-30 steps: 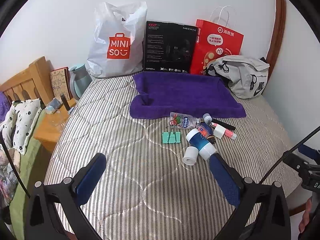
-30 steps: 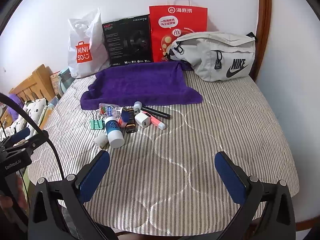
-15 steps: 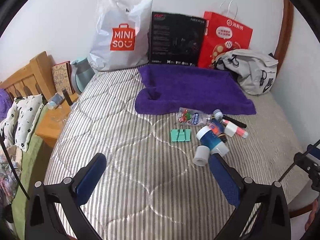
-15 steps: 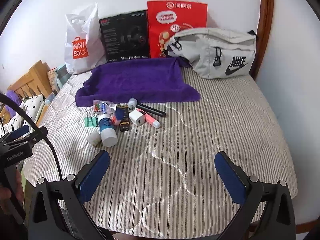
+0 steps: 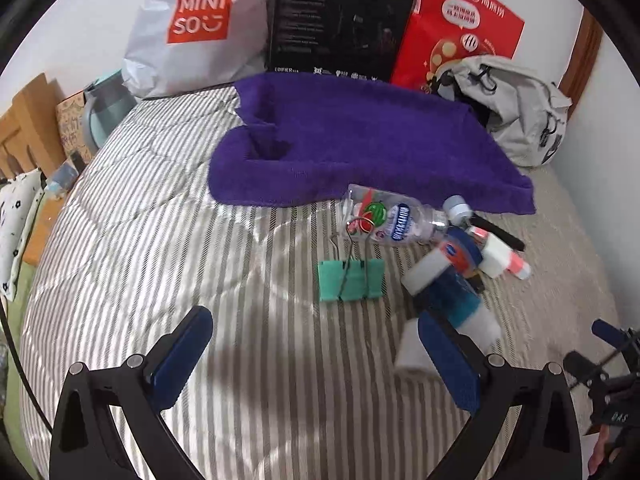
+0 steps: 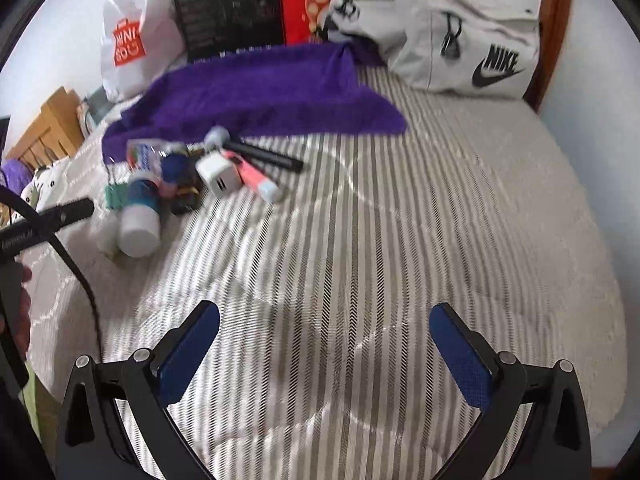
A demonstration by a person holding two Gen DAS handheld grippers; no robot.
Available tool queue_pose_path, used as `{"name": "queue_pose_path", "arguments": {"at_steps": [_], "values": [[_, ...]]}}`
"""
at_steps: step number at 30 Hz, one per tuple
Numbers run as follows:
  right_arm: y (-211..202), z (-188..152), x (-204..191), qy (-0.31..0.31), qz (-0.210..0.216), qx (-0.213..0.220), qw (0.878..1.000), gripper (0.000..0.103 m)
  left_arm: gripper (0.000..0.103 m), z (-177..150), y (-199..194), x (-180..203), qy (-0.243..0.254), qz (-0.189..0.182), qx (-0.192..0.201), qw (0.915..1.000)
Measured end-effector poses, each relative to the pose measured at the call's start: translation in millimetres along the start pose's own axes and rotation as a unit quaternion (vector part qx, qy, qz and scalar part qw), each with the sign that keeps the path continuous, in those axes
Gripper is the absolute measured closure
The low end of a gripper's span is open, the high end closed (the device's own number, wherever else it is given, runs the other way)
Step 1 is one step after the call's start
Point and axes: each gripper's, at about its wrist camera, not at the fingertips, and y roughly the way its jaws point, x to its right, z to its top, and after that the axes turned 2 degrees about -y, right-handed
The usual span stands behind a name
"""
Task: Organize rigid objects
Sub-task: 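Grasp the green binder clip with the left gripper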
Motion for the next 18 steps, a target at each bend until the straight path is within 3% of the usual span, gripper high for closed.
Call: {"name": "queue_pose_path", "arguments": {"at_steps": [5, 9, 15, 18], "values": [[22.3, 0.7, 7.5, 0.008, 0.01, -0.016, 1.0, 0.0, 0.011, 4.4, 27.8, 3.1, -0.006, -0.014, -0.02, 0.9997], [26.2, 4.8, 7.1, 0.0, 0.005, -0.015, 1.0, 0.0, 0.011, 8.9, 34.0, 9.2, -0.003, -0.002, -0.009, 0.9999], [29.6, 7.1, 6.4, -0.01, 0.0, -0.012, 1.0, 0.0, 0.028, 8.5, 35.8, 20.7, 0.017, 0.037, 0.001, 0.9992], [31.1, 10.6, 5.5, -0.015, -0.002, -0.015, 1.0, 0.0, 0.04, 7.1, 33.4, 22.1, 0.015, 0.038, 0.015, 0.999]]}}
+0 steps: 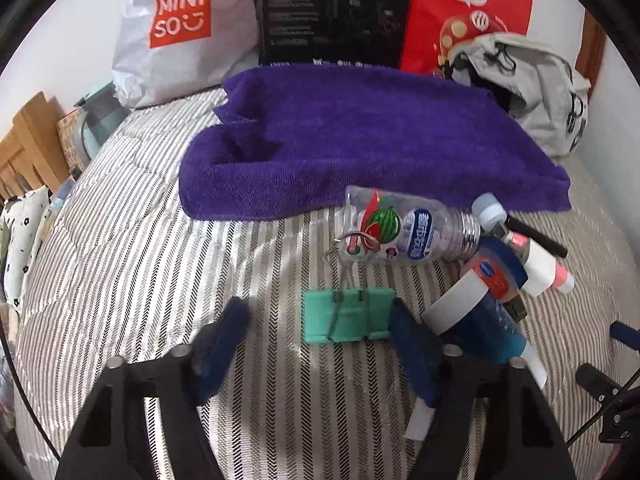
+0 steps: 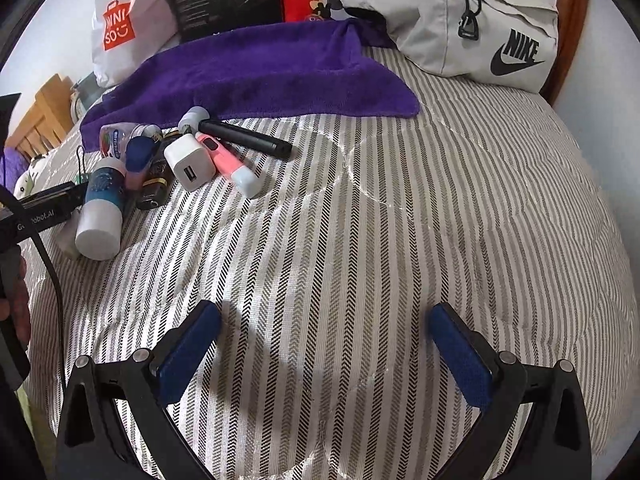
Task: Organize rigid objects
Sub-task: 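Grasp the green binder clip with the left gripper, then grasp the black lighter with the right gripper while the left gripper holds the clip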
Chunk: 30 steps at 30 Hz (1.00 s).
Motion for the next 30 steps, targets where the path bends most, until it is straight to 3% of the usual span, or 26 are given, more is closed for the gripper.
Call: {"name": "queue_pose_path", "arguments": {"at_steps": [4, 12, 17, 23, 30], "values": [[3.8, 12.7, 0.0, -0.011, 0.007, -0.008, 1.0, 0.0, 0.063, 1.4, -1.4, 5.9, 0.018, -0.006, 0.011, 0.9998], [1.5, 39.4, 6.4, -0.047, 0.008, 0.026, 0.998, 0.003, 0.063, 4.6, 0.6, 5.3, 0.034, -0.018, 0.009, 0.9992], [2.9, 71.4, 8.2, -0.077, 0.038, 0.058, 0.995, 0.004, 0.063, 4.2, 1.6, 8.8, 0.04, -0.019, 0.007, 0.999], [25.8, 98.2, -19.4, -0.181, 0.019, 0.046, 0.982, 0.015, 0.063, 4.4, 3.4, 7.1, 0.043, -0.023, 0.002, 0.9988], [35.6, 101.6, -39.8, -0.221, 0.053, 0.038, 0.973, 0.019, 0.062, 4.3, 3.5, 2.9, 0.047, -0.027, -0.002, 0.9985]]}}
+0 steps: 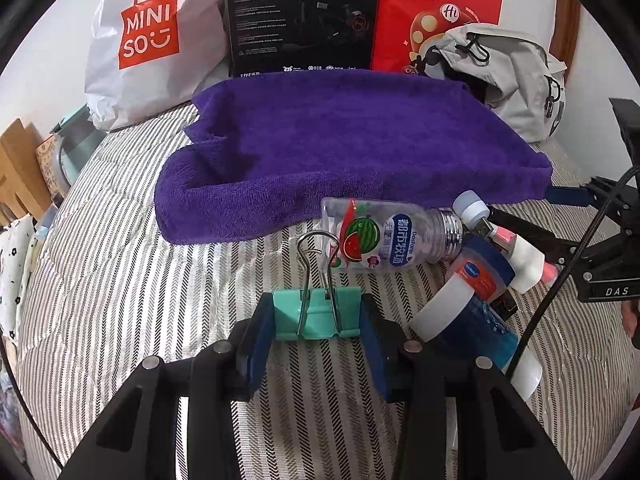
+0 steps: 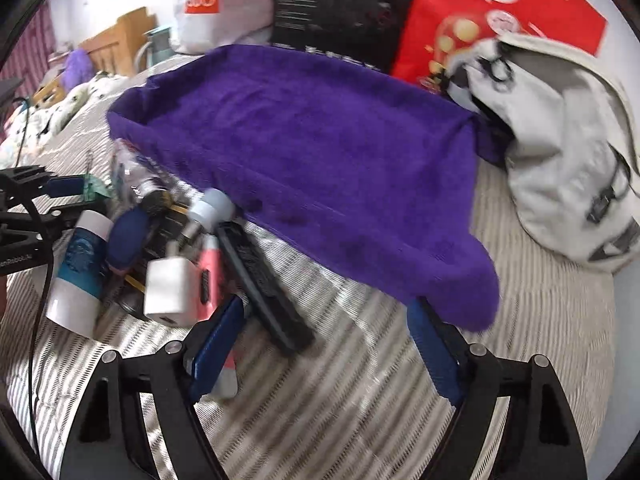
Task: Organize rigid objects
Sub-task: 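Grasp the black lighter with the right gripper while the left gripper holds the clip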
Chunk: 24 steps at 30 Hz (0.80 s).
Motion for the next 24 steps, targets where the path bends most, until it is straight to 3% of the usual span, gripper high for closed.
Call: {"name": "queue_pose_path", "arguments": {"at_steps": [7, 10, 11, 13, 24], "values": [[3.8, 12.1, -18.8, -0.046, -0.005, 0.009, 0.999, 0.033, 0.063, 0.8, -0.5, -2.9, 0.003, -0.008, -0.005, 0.9999], [7.6, 11.5, -17.8, -0.043, 0.02, 0.0, 0.999, 0.068, 0.063, 0.6, -0.7, -3.1, 0.006, -0.01, -0.005, 0.9999], [6.5, 10.5, -16.8, -0.034, 0.031, -0.002, 0.999, 0.076, 0.063, 0.7, -0.8, -3.5, 0.006, -0.011, -0.005, 0.9999], [4.0, 8.2, -19.1, -0.029, 0.037, -0.009, 0.999, 0.083, 0.063, 1.2, -0.8, -3.5, 0.006, -0.013, -0.006, 0.9999], [7.1, 14.0, -34.6, -0.019, 0.045, -0.011, 0.999, 0.085, 0.063, 0.0, -1.8, -1.3, 0.003, -0.017, -0.003, 0.9998]]}}
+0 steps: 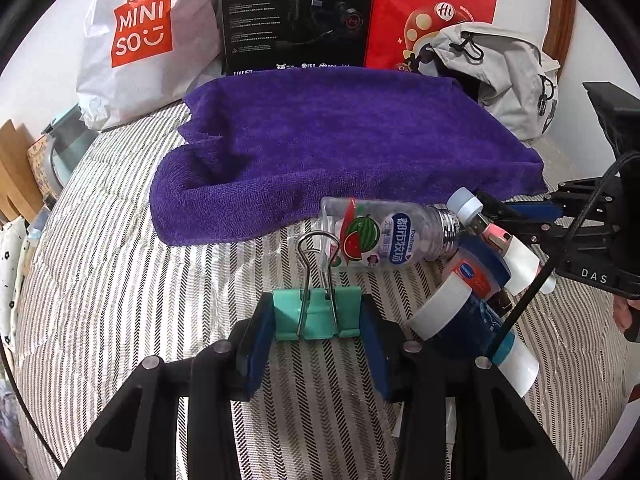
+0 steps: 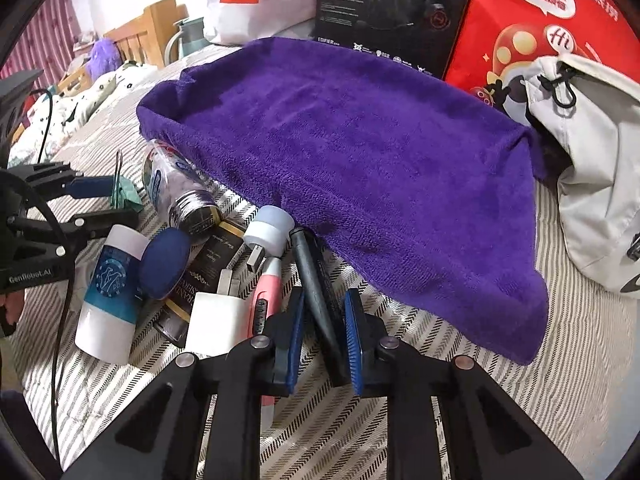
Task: Organize rigid objects
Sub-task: 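Grasp the black lighter with the right gripper while the left gripper holds the clip, then carry both items onto the purple towel while the right gripper releases the lighter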
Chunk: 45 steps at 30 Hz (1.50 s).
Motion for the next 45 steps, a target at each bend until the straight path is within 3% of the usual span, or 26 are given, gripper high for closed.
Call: {"name": "queue_pose_path", "arguments": {"at_steps": [6, 13, 22, 36, 45], "values": [[-9.0, -8.9, 5.6, 0.045, 0.018, -0.009, 0.999, 0.091, 0.064, -1.9, -3.4, -9.6, -0.01, -0.024, 0.006, 0.9997], [-23.8, -31.4, 16.1, 0.111, 0.035, 0.002, 0.993, 0.091, 0.064, 0.9, -13.3, -21.3, -0.022, -0.028, 0.003, 0.9994], [-45.3, -39.4, 27.2, 0.15, 0.038, 0.024, 0.988, 0.091, 0.064, 14.5, -32.5, -28.6, -0.036, -0.041, 0.02, 0.9983], [-58.3, 13.7, 46.6, 0.166, 0.063, 0.064, 0.982, 0.091, 0.064, 76.1, -50.3, -41.8, -0.042, -0.042, 0.055, 0.9967], [-18.2, 74.8, 79.3, 0.158, 0.058, 0.069, 0.983, 0.091, 0.064, 130.1, -8.2, -42.6, -0.039, -0.037, 0.055, 0.9971]]}}
